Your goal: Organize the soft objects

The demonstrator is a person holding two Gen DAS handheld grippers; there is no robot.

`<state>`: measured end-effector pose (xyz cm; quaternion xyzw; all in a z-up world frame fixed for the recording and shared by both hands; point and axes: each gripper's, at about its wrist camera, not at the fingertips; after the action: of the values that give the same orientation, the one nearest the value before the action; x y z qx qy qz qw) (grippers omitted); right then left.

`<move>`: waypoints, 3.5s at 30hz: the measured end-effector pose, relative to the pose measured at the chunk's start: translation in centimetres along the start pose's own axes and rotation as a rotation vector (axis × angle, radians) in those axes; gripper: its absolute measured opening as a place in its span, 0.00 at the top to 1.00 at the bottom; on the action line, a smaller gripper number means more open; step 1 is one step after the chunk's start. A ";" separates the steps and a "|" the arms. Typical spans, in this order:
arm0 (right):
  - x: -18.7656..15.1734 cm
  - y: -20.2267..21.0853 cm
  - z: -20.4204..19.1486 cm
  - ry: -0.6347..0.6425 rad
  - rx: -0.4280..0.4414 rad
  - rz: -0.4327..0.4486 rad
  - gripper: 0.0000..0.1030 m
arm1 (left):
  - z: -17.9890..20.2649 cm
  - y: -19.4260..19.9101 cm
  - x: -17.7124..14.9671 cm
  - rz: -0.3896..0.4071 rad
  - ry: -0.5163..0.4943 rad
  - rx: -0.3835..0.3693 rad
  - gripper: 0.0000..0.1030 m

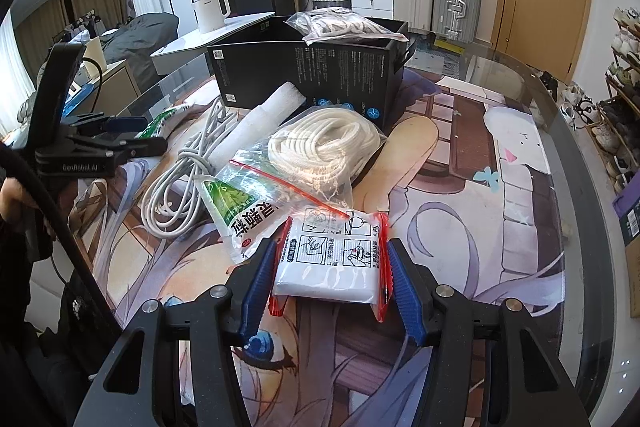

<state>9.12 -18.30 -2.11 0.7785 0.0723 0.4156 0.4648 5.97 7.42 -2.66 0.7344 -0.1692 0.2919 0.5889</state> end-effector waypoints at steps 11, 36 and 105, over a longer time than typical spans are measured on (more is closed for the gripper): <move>0.0 0.0 0.2 -0.006 0.008 0.002 0.46 | -1.0 -1.6 1.6 -0.034 0.080 -0.060 0.23; -0.3 3.1 -0.9 0.030 -0.037 0.035 0.46 | 1.4 2.5 1.0 0.077 -0.024 -0.082 0.61; 16.4 -4.0 2.0 0.135 0.011 0.080 0.46 | 6.3 -1.0 12.1 0.221 -0.028 -0.073 0.60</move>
<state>22.20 -9.17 3.81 0.7533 0.0747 0.4849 0.4379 17.35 2.77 3.32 0.6933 -0.2680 0.3384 0.5770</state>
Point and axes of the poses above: each gripper's, at about its wrist camera, not at the fingertips, and y roughly against the way its jaws point, z to its right, x to its top, and after that the axes turned 14 degrees about x, right-handed
